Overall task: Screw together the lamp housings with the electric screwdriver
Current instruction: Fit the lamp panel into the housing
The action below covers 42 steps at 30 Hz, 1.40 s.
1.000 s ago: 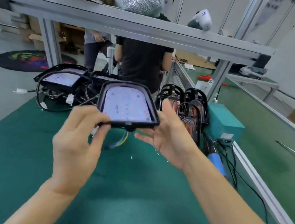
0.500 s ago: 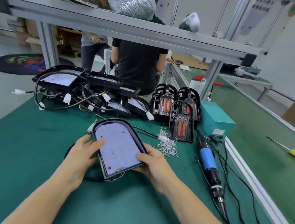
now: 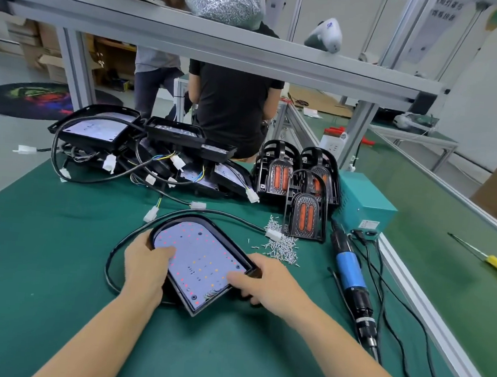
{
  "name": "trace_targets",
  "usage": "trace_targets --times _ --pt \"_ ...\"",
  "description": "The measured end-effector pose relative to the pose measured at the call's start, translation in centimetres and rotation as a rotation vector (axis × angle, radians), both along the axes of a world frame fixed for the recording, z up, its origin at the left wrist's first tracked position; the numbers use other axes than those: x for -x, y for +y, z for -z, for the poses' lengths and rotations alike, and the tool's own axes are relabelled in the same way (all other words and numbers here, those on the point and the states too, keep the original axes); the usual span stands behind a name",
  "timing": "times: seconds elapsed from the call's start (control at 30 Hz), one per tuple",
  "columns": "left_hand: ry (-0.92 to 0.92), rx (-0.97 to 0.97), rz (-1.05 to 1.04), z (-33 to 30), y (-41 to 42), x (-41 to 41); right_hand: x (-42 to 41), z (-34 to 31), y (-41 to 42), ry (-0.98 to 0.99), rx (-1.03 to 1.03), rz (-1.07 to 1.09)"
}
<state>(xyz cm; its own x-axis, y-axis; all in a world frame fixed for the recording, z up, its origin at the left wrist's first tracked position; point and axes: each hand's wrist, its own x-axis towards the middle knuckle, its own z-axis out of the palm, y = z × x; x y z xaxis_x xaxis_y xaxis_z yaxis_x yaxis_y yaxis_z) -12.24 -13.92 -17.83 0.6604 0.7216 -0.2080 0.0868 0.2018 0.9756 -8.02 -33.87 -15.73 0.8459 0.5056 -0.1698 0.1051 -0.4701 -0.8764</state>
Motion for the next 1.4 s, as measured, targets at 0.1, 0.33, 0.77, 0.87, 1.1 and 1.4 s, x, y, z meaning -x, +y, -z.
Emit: trace_targets --times 0.1,0.33,0.77,0.87,1.1,1.4 --pt "0.066 0.050 0.101 -0.5 1.4 -0.3 -0.4 -0.2 0.1 0.107 -0.011 -0.003" --pt "0.161 0.207 0.301 -1.6 4.1 -2.1 -1.5 -0.8 -0.3 0.074 0.053 -0.106" --pt "-0.020 0.297 0.303 -0.1 4.2 -1.9 -15.1 -2.7 -2.2 -0.254 0.690 0.534" --pt "-0.037 0.334 0.304 0.0 4.1 -1.9 -15.8 -1.8 -1.4 -0.233 0.723 0.578" --pt "-0.124 0.467 0.251 -0.2 3.4 -2.0 -14.9 -2.1 -1.4 -0.519 0.468 0.704" --pt "-0.165 0.551 0.168 -1.2 2.9 -1.7 -6.2 -7.9 2.1 -0.535 0.444 0.164"
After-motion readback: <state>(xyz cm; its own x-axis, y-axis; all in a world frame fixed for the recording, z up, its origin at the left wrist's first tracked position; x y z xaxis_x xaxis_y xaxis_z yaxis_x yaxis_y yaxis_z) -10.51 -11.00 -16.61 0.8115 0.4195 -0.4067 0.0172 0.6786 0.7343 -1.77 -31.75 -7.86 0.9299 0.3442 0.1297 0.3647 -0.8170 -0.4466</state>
